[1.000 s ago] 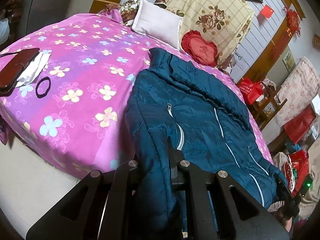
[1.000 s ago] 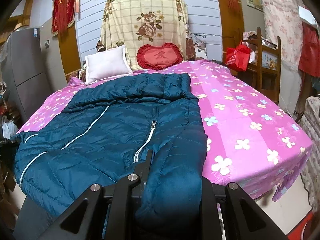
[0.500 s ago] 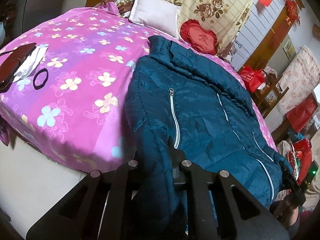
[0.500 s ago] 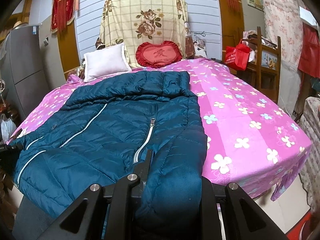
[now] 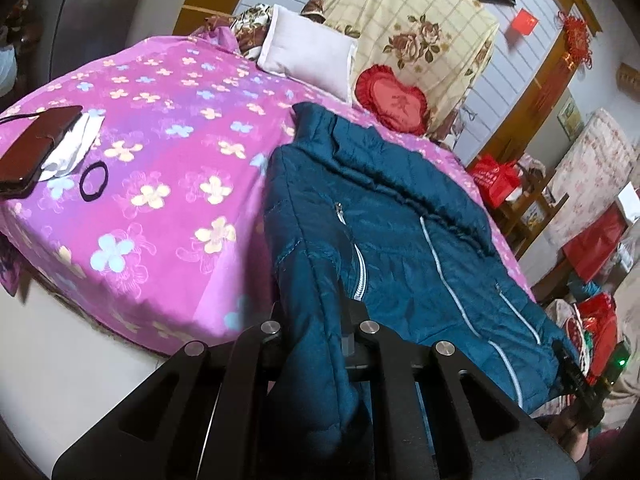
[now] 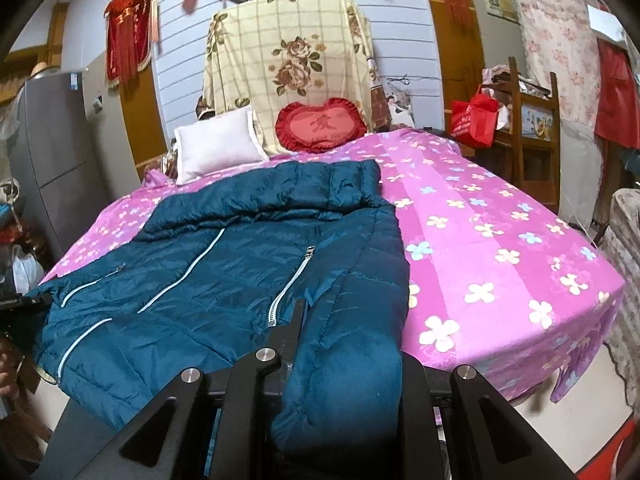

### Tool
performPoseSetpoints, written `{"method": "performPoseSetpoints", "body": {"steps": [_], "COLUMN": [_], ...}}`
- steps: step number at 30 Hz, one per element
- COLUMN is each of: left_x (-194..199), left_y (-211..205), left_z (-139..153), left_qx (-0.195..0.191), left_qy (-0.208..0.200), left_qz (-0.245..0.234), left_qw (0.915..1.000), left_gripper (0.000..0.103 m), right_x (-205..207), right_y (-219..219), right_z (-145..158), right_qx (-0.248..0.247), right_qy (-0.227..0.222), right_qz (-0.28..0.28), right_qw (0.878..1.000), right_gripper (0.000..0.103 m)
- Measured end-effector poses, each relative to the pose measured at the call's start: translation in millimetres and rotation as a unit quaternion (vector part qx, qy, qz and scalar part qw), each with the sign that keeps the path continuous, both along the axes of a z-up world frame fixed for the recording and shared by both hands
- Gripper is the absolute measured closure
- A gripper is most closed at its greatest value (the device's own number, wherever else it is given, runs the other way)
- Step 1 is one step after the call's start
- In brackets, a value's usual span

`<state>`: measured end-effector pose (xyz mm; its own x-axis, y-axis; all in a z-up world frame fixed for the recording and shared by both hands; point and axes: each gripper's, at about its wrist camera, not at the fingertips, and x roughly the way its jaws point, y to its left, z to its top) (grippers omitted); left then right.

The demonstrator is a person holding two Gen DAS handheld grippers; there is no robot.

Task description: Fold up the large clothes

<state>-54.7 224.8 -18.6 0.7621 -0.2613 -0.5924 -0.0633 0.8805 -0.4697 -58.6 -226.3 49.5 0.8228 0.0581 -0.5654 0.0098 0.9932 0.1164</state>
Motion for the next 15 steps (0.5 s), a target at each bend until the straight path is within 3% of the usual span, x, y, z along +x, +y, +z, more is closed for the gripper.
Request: {"method": "performPoseSetpoints", "body": {"steps": [15], "left_x": [-45.8], "left_y": [10.4], "left_z": [46.0], "left_qx": [0.021], "left_qy": [-0.044], "left_qz": [-0.023], "left_qw": [0.9985], "left_gripper": [0.095], "right_x": [-51.5], "right_y": [-11.6], "right_z": [29.8], "right_qx": [0.008], "right_qy": [-0.033], "right_qz": [0.004], "right_qw": [0.999], "right_gripper": [0.086]}}
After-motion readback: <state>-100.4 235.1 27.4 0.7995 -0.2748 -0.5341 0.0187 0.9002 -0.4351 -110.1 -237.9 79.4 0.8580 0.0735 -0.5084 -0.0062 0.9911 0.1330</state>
